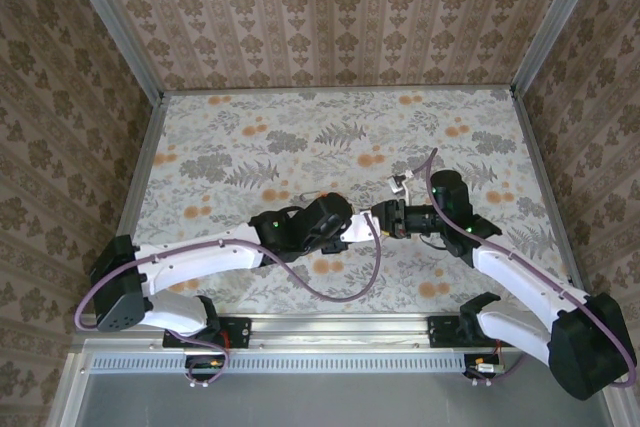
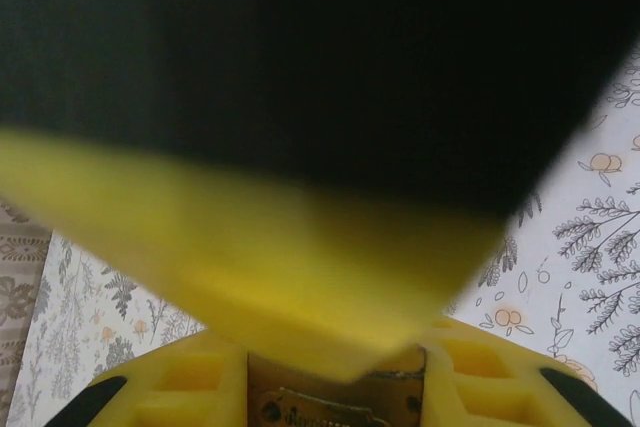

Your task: Unlock with the key

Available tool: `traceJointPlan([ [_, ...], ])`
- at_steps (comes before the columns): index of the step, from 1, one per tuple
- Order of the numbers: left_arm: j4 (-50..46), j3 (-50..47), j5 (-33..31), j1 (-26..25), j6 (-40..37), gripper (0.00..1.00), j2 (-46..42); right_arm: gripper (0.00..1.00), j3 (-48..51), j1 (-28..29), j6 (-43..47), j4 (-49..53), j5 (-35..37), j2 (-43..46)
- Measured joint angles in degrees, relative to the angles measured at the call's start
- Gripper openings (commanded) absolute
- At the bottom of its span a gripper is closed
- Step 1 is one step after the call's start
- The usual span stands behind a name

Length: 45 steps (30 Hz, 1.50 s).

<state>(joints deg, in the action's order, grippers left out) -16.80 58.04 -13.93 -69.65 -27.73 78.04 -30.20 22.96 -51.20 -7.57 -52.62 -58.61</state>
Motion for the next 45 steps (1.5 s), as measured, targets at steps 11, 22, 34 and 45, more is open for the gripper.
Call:
traceJointPlan([
  [11, -1.0, 0.6, 1.3, 0.0, 0.3, 0.2, 1.3, 0.44, 0.1, 1.9, 0.0, -1.0, 2.0, -1.0],
  [22, -2.8, 1.0, 1.0, 0.0, 0.8, 0.21, 1.7, 0.38, 0.2, 3.5, 0.0, -2.8, 3.0, -2.7],
  [34, -2.5, 1.3, 0.4, 0.0, 0.8, 0.23, 2.3, 0.22, 0.4, 5.0, -0.2, -4.2, 4.9, -3.4],
  [45, -2.5, 1.4, 0.0, 0.0, 0.8, 0.41, 2.5, 0.11, 0.5, 5.0, -0.1, -3.8, 6.1, -2.8],
])
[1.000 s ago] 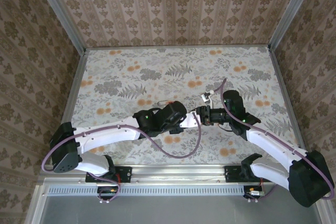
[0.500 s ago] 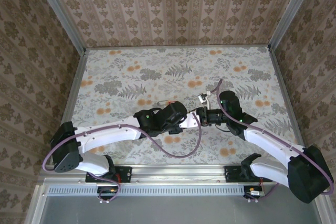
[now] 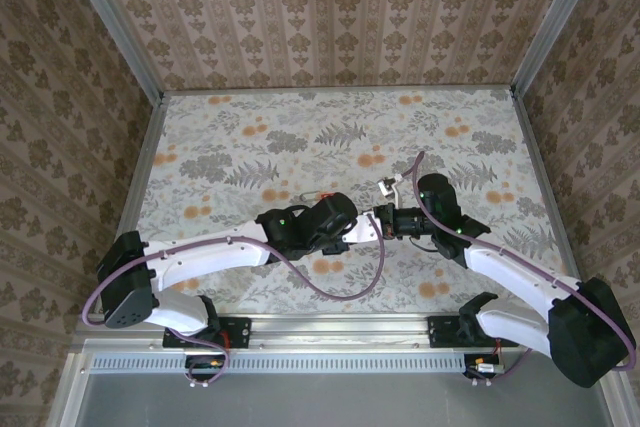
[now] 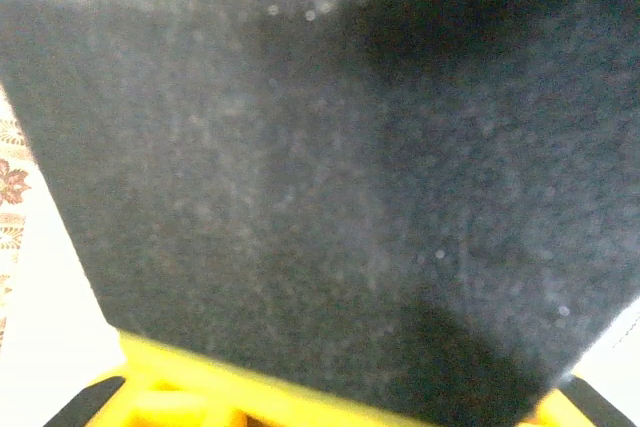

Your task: Unlock with the key

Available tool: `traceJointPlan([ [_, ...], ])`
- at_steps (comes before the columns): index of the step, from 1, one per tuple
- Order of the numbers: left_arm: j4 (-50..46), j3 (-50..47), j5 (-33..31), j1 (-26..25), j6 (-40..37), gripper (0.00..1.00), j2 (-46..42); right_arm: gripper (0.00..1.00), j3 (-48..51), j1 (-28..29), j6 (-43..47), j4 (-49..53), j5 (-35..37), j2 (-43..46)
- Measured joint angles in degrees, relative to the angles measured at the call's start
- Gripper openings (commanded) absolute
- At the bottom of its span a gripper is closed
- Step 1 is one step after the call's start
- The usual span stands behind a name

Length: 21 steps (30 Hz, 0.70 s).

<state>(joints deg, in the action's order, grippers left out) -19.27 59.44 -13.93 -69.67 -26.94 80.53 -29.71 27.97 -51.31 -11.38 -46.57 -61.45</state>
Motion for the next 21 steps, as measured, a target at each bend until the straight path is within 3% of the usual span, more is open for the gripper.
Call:
traceJointPlan([
  [4, 0.7, 0.0, -0.5, -0.3, 0.2, 0.73, 0.0, 0.1, 0.0, -0.2, 0.3, 1.4, 1.4, 2.0],
  [8, 1.2, 0.0, -1.6, -1.0, 0.8, 0.88, -1.3, 0.09, 0.0, -2.0, 0.7, 3.0, 1.7, 3.4],
  [12, 1.2, -1.4, -4.0, -1.3, 1.9, 0.97, -6.9, 0.08, 0.0, -5.1, 1.9, 5.1, 1.8, 4.0],
  [17, 0.3, -4.5, -8.2, 0.3, 4.8, 0.86, -17.9, 0.08, 0.0, -7.4, 2.8, 7.4, 1.5, 5.2],
  [21, 1.3, -7.5, -7.7, 6.2, 10.2, 0.65, -23.2, 0.08, 0.0, -7.9, 3.2, 7.5, 0.9, 6.4],
])
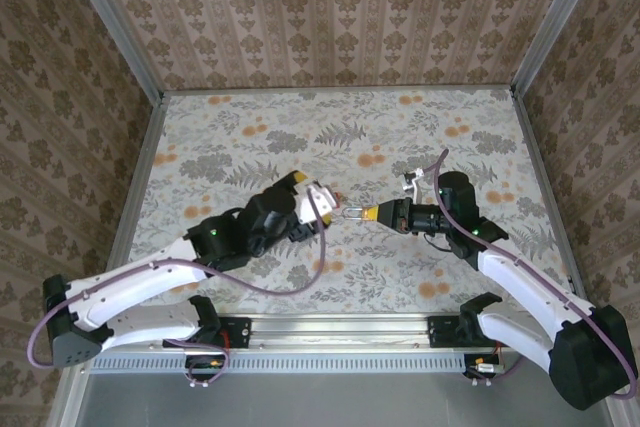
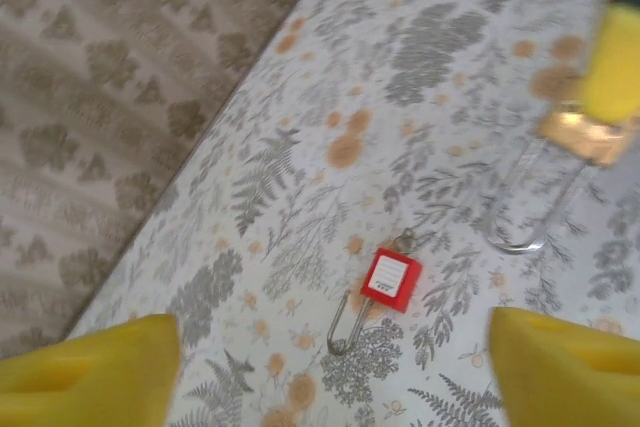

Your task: Unlock with the key

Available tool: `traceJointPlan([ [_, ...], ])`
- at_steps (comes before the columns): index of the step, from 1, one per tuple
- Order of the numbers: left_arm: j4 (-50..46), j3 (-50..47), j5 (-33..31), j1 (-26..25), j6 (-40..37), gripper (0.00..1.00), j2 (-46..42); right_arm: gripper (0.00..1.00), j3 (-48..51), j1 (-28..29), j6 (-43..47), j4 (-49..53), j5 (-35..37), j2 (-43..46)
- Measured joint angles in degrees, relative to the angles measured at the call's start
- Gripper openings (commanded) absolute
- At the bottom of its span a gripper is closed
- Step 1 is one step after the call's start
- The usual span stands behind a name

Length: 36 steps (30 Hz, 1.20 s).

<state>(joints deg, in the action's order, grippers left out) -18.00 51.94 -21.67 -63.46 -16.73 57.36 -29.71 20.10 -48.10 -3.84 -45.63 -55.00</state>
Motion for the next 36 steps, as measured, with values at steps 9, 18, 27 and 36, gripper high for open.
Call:
traceJointPlan([
  [9, 14.3, -11.0, 20.2, 8.2, 16.8, 0.49, 1.2, 0.08, 0.0, -0.4, 0.0, -0.7, -0.2, 0.4],
  [18, 36.2, -17.6, 45.3, 21.1, 37.1, 0.39, 5.4, 0.08, 0.0, -0.4, 2.3, -3.8, -0.2, 2.4],
  [27, 65.9, -17.8, 63.5, 24.9, 61.1, 0.32, 21.6, 0.07, 1.0, -0.4, 3.2, -6.4, 0.3, 3.2],
  [36, 74.9, -17.8, 69.4, 24.4, 68.2, 0.3, 25.0, 0.06, 1.0, -0.4, 3.7, -6.5, 0.8, 3.7],
])
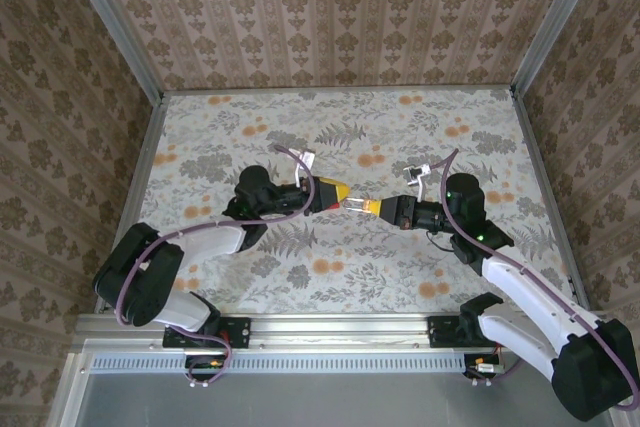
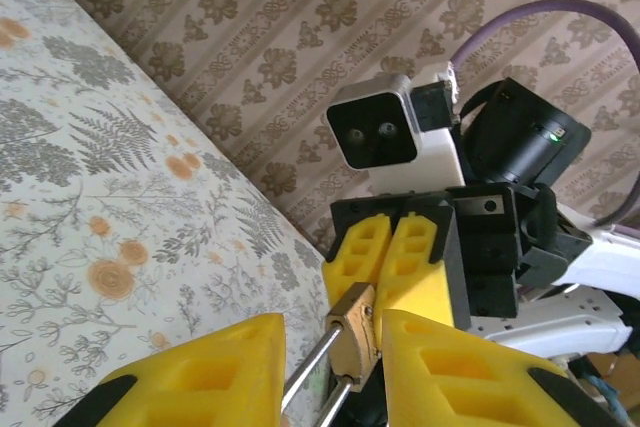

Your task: Unlock with the key

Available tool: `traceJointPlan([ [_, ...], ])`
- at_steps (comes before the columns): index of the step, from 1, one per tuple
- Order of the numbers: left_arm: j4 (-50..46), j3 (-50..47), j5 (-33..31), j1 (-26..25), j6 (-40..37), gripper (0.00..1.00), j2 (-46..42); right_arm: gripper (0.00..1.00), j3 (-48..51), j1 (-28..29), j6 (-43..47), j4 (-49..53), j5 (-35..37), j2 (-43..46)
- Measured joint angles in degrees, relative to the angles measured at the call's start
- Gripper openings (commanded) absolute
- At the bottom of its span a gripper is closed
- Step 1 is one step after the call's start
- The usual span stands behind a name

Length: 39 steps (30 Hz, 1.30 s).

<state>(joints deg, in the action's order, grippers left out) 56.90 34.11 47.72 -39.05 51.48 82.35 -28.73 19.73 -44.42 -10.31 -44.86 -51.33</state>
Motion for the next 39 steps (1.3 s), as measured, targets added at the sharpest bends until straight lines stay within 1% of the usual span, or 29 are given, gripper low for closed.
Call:
traceJointPlan([
  [2, -0.2, 0.0, 0.5, -0.4, 0.0, 0.32, 0.0, 0.06, 0.0, 0.0, 0.2, 0.0, 0.3, 0.3],
  [4, -1.1, 0.0, 0.5, -0.7, -0.4, 0.39, -0.1, 0.06, 0.0, 0.0, 0.4, 0.0, 0.5, 0.5],
  [7, -2.4, -0.5, 0.3, -0.6, -1.4, 0.42, -0.9, 0.06, 0.0, 0.0, 0.4, 0.0, 0.6, 0.8],
  [12, -5.2, -0.5, 0.3, -0.7, -2.9, 0.42, -1.6, 0.06, 0.0, 0.0, 0.4, 0.0, 0.8, 1.3],
  [14, -6.0, -0.5, 0.3, -1.0, -3.3, 0.35, -1.6, 0.05, 0.0, 0.0, 0.4, 0.0, 0.8, 1.4],
  [19, -6.1, -0.5, 0.2, -1.8, -3.5, 0.12, -0.9, 0.05, 0.0, 0.0, 0.2, -1.0, 0.7, 1.4],
  [21, -5.0, -0.5, 0.1, -1.8, -3.0, 0.01, -0.2, 0.04, 0.0, 0.0, -0.1, -1.5, 0.8, 1.2],
  [29, -0.8, -0.5, 1.3, -1.0, -1.2, 0.0, 0.5, 0.03, 0.3, -0.7, -0.7, -2.4, 0.9, 2.5],
  [39, 0.1, -0.5, 2.9, -0.2, -0.9, 0.0, 0.5, 0.01, 2.2, -3.1, -4.4, -5.9, -1.7, 3.0],
])
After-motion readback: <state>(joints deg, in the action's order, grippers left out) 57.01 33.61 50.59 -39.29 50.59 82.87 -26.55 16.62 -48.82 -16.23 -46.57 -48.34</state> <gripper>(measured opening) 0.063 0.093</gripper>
